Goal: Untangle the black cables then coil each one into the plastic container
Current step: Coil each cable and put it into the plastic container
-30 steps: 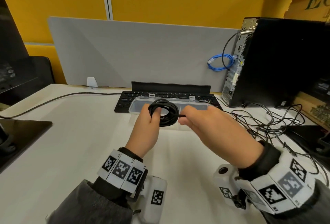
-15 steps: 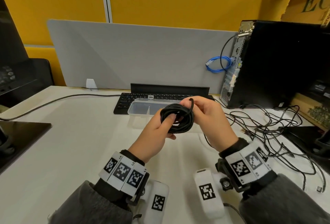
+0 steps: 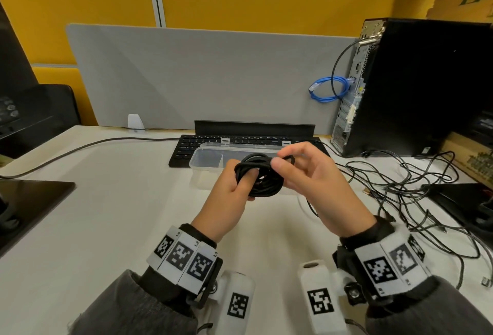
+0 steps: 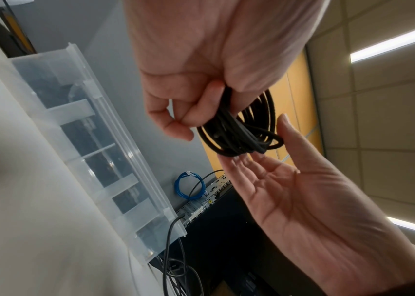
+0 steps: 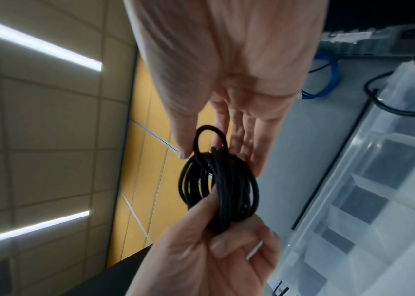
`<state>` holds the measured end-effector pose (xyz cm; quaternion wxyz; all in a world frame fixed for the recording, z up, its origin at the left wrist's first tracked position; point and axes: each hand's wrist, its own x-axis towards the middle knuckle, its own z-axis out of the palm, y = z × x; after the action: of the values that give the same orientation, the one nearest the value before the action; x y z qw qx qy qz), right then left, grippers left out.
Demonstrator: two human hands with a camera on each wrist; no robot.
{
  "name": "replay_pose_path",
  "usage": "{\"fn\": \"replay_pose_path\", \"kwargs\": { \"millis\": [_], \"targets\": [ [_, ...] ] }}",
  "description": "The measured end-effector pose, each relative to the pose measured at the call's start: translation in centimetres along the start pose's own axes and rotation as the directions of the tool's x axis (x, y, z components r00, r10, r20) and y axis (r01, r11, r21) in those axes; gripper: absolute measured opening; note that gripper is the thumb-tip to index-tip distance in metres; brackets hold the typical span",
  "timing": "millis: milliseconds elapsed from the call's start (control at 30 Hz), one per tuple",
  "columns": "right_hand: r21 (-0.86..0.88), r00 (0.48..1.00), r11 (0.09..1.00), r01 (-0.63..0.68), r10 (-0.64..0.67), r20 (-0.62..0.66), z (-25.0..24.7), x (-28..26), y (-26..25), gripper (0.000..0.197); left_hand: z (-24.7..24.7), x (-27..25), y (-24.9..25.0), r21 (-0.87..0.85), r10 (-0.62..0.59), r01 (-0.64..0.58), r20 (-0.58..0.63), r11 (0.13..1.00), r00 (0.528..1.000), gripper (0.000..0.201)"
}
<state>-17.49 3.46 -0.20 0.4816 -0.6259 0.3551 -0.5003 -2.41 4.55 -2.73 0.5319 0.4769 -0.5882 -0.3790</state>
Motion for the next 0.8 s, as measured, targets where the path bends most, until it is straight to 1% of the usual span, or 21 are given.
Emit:
{"fn": "replay_pose_path", "kwargs": {
  "millis": [67, 100, 233, 300, 433, 500, 567, 633, 700, 800],
  "targets": [
    [0.008, 0.998, 0.999, 0.035, -0.034, -0.047, 0.0, 0.2, 0.2, 0.013, 0.1, -0.2, 0.2, -0.044, 0.020, -0.020, -0.012, 0.999, 1.000, 0.007],
    [0.021, 0.998, 0.999, 0.038, -0.037, -0.043, -0.1, 0.3, 0.3, 0.014, 0.2, -0.2, 0.2, -0.062, 0.022, -0.023, -0.015, 0.998, 1.000, 0.008],
    [0.066, 0.996, 0.995, 0.081, -0.084, 0.044, -0.3, -0.3, 0.7, 0.032, 0.0, -0.1, 0.3, -0.138, -0.013, 0.004, -0.066, 0.990, 0.998, 0.008],
    [0.057, 0.993, 0.994, 0.094, -0.098, 0.062, 0.0, -0.4, 1.0, 0.040, -0.1, 0.0, 0.3, -0.137, -0.028, 0.016, -0.087, 0.990, 0.996, 0.011],
    [0.033, 0.992, 0.994, 0.107, -0.109, 0.065, 0.3, -0.5, 1.1, 0.048, 0.0, 0.0, 0.3, -0.154, -0.060, 0.047, -0.080, 0.987, 0.995, 0.015],
    [0.011, 0.991, 0.993, 0.115, -0.115, 0.065, 0.3, -0.6, 1.1, 0.046, 0.0, 0.1, 0.2, -0.180, -0.084, 0.069, -0.075, 0.981, 0.994, 0.017],
    [0.021, 0.993, 0.993, 0.112, -0.113, 0.035, 0.4, -0.6, 1.3, 0.039, 0.1, 0.1, 0.1, -0.196, -0.109, 0.097, -0.051, 0.976, 0.993, 0.021],
    [0.061, 0.995, 0.994, 0.095, -0.094, -0.013, 0.3, -0.4, 1.6, 0.037, 0.2, 0.0, 0.1, -0.215, -0.123, 0.121, 0.003, 0.969, 0.992, 0.019],
    [0.107, 0.997, 0.992, 0.068, -0.064, -0.045, 0.2, -0.3, 1.9, 0.038, 0.2, -0.1, 0.2, -0.252, -0.130, 0.142, 0.065, 0.957, 0.989, 0.018],
    [0.225, 0.999, 0.974, 0.027, -0.018, -0.042, 0.1, -0.2, 2.1, 0.043, 0.1, -0.2, 0.2, -0.308, -0.122, 0.158, 0.135, 0.938, 0.983, 0.019]
  ]
}}
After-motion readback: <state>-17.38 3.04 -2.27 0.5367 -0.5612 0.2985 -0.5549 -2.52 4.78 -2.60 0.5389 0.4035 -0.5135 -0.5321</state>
